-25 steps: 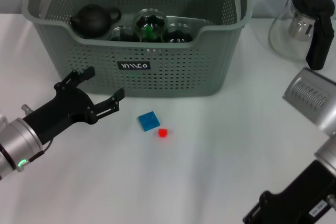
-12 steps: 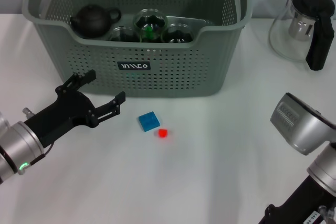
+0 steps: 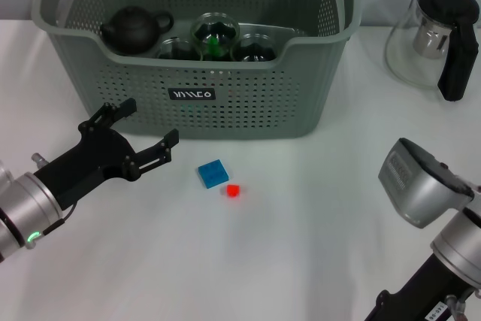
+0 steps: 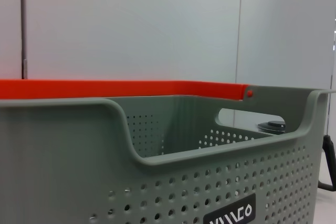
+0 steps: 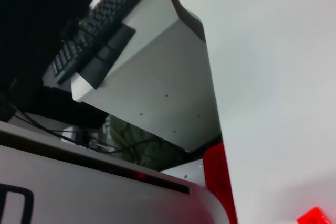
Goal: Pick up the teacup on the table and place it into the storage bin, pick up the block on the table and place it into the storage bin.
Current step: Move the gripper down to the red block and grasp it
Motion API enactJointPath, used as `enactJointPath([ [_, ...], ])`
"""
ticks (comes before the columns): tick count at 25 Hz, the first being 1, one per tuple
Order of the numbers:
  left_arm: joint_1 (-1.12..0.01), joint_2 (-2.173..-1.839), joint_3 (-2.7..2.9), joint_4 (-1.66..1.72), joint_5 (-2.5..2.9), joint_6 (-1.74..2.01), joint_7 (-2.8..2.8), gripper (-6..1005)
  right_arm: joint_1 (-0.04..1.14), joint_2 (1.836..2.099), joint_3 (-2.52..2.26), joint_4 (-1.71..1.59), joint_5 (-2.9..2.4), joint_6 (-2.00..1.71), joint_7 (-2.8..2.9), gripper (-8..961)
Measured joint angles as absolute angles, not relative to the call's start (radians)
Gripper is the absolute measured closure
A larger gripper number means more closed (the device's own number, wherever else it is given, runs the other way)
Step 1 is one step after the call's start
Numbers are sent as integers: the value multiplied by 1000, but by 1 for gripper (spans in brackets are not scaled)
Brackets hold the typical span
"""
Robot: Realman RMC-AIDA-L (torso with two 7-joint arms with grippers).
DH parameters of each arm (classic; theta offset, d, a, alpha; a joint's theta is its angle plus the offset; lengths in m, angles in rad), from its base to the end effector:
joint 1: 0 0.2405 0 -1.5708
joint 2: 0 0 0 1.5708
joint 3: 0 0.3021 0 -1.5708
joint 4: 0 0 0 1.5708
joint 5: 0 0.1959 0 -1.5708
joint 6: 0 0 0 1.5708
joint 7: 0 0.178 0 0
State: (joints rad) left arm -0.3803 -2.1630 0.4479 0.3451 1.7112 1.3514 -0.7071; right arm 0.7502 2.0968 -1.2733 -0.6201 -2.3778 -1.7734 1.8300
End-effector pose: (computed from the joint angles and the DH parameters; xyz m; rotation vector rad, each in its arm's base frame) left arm -0.3303 0.3254 -0.0755 -2.1742 -0.5037 -0.7702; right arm 0.2585 0.2769 -0.1154 2.5895 -0.6036 0.3801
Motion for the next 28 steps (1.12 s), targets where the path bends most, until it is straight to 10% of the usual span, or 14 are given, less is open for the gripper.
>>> enactJointPath([
  [28,-373,-2161,448,345,1708,1351,-707,51,747,2098,-1267,-590,-2280,-1624,1788,437],
])
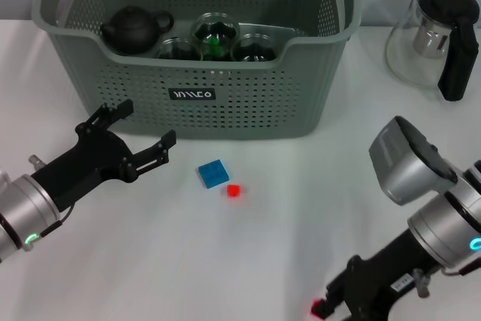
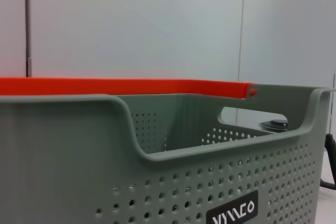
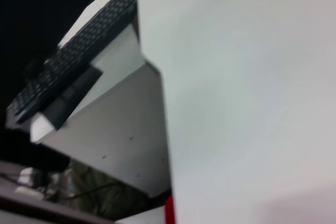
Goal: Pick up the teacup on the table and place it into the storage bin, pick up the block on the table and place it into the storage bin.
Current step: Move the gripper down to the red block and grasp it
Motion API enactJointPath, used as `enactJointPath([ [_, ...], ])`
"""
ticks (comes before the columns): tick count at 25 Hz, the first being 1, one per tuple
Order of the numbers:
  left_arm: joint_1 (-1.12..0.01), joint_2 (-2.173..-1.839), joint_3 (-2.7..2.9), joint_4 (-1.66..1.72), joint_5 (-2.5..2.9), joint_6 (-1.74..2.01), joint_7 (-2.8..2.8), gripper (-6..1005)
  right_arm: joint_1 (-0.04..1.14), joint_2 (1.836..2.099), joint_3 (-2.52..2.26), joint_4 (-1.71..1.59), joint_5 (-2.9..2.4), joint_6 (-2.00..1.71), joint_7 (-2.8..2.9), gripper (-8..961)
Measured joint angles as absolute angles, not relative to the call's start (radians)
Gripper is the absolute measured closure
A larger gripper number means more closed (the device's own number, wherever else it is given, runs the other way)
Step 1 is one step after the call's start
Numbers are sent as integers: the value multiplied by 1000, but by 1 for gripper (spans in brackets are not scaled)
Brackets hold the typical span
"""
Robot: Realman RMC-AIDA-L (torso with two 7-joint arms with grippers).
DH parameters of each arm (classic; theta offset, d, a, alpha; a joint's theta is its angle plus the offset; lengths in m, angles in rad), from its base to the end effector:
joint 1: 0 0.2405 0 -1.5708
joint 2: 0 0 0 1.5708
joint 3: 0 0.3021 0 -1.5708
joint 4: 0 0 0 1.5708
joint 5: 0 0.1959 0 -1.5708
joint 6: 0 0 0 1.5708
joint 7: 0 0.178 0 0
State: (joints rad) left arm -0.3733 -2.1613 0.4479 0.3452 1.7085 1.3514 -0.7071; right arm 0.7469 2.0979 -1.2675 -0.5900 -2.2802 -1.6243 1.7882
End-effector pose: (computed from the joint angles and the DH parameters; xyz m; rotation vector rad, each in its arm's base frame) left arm -0.3331 0.3235 -0.0744 -2.1685 -0.5102 -0.7659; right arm 0.2518 0.2977 -0.1311 2.7331 -0.6070 0.2345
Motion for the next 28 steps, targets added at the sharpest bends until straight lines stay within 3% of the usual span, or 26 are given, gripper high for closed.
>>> enactJointPath([
  [17,-371,-2161,448,345,1707,1351,-707,51,771,2086,-1161,-661,-2279,-1466,1808,437],
  [28,-368,-2160,446,348,1707,1351,-707,50,777,2067,-1161,-727,-2358,-1715,1868,436],
])
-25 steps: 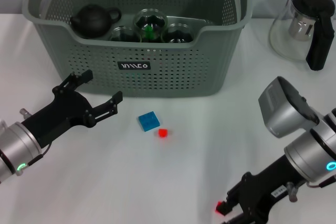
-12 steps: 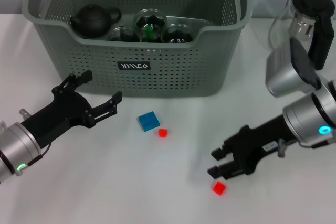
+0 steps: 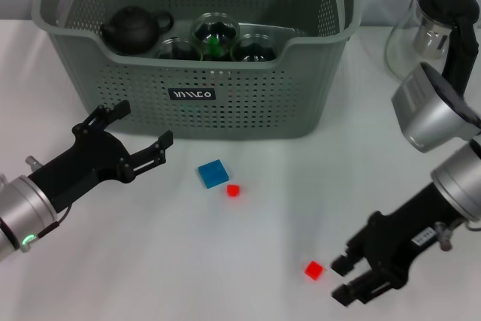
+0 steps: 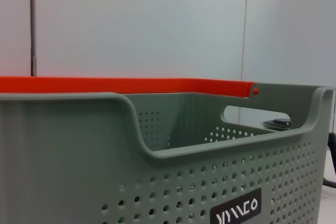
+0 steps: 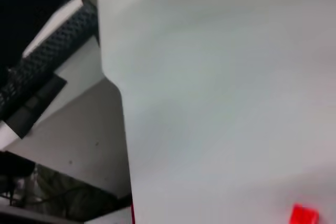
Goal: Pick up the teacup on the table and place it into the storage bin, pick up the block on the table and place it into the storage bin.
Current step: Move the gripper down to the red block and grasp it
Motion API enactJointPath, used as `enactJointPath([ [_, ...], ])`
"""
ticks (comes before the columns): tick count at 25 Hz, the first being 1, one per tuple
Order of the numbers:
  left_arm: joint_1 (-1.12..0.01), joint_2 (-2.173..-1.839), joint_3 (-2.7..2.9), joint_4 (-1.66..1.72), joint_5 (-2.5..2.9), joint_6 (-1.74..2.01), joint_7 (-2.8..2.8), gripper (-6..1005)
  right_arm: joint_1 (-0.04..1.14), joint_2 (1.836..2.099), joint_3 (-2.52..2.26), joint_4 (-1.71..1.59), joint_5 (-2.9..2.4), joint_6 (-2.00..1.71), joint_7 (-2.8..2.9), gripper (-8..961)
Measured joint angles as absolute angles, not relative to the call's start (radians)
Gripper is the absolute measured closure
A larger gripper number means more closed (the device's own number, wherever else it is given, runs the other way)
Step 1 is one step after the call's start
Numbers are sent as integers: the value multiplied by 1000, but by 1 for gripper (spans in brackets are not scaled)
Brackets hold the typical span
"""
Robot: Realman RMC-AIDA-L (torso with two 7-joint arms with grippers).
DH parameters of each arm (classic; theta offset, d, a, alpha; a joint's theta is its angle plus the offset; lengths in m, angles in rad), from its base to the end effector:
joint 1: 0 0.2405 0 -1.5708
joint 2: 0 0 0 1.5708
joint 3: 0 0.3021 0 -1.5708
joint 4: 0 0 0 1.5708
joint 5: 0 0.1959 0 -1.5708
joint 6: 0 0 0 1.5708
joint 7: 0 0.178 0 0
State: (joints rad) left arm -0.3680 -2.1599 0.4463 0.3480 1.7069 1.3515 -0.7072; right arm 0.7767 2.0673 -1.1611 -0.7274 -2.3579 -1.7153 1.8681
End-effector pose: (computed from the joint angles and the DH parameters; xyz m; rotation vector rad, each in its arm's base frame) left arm -0.3354 0.3225 -0.0727 -2.1625 -0.5128 -0.7611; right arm 0.2376 0.3287 -0.0968 2.8100 -0.6156 0.2711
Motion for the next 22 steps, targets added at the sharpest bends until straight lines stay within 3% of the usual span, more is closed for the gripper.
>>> enactJointPath([
  [3,-372,-2159,446,347,1706,1350,-707,51,768,2067,-1161,-727,-2393,-1711,1886,436],
  [10,-377,-2158,446,345,1706,1332,-707,51,767,2096,-1169,-684,-2397,-1626,1852,436],
  [22,-377,-2158,446,345,1706,1324,-707,50,776,2099,-1173,-641,-2360,-1543,1842,436],
])
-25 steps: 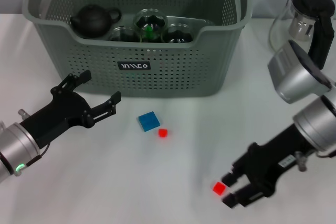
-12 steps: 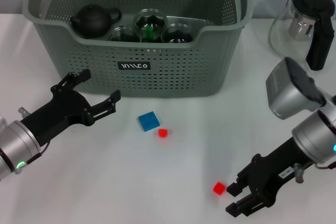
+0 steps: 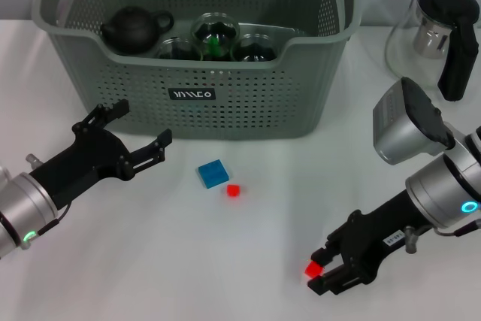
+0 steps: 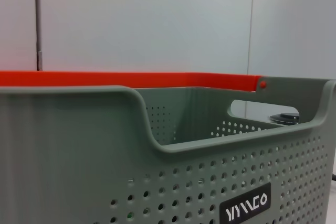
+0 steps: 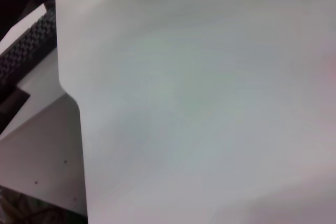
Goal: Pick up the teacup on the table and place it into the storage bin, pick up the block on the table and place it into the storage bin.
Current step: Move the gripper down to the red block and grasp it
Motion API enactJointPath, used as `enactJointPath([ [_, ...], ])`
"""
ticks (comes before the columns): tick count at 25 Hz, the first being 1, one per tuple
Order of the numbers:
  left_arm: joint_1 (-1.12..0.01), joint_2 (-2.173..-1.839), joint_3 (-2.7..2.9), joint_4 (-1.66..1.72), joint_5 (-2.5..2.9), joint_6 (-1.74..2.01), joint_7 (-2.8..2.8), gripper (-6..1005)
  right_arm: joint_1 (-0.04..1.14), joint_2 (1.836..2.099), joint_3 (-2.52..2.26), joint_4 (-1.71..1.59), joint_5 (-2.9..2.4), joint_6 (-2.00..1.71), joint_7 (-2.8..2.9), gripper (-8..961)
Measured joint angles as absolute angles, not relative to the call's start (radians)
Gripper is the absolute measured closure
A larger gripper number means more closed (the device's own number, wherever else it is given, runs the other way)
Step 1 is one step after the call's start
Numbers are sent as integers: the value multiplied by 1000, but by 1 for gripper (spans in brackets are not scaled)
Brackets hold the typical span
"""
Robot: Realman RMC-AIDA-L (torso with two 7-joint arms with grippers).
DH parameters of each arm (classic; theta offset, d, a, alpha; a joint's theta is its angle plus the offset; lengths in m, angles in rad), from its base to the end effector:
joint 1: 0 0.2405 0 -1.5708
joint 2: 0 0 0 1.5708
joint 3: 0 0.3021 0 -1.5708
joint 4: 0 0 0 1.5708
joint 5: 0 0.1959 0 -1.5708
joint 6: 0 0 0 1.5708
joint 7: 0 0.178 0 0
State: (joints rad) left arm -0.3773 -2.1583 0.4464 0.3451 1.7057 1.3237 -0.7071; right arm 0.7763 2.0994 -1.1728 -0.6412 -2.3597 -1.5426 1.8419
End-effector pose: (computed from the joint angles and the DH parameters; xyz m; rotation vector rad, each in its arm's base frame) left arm -0.3374 0.3271 -0.0732 -2.1590 -0.5209 -0.7373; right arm 0.2466 0.3348 -0.1246 2.8863 -0.6570 0.2576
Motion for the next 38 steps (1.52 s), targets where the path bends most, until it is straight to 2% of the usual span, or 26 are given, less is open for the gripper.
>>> enactJointPath([
  [6,-378,-2158,436,345,1706,1324,-707,50,778,2100,-1171,-634,-2329,-1517,1834,437],
  [13,-379,-2157,435,345,1706,1322,-707,50,770,2088,-1167,-657,-2334,-1582,1864,437],
  [19,-385,-2157,436,345,1706,1315,-707,50,770,2099,-1176,-637,-2371,-1585,1864,437],
  [38,-393,-2158,435,345,1706,1310,-707,50,788,2099,-1173,-621,-2286,-1416,1868,436],
])
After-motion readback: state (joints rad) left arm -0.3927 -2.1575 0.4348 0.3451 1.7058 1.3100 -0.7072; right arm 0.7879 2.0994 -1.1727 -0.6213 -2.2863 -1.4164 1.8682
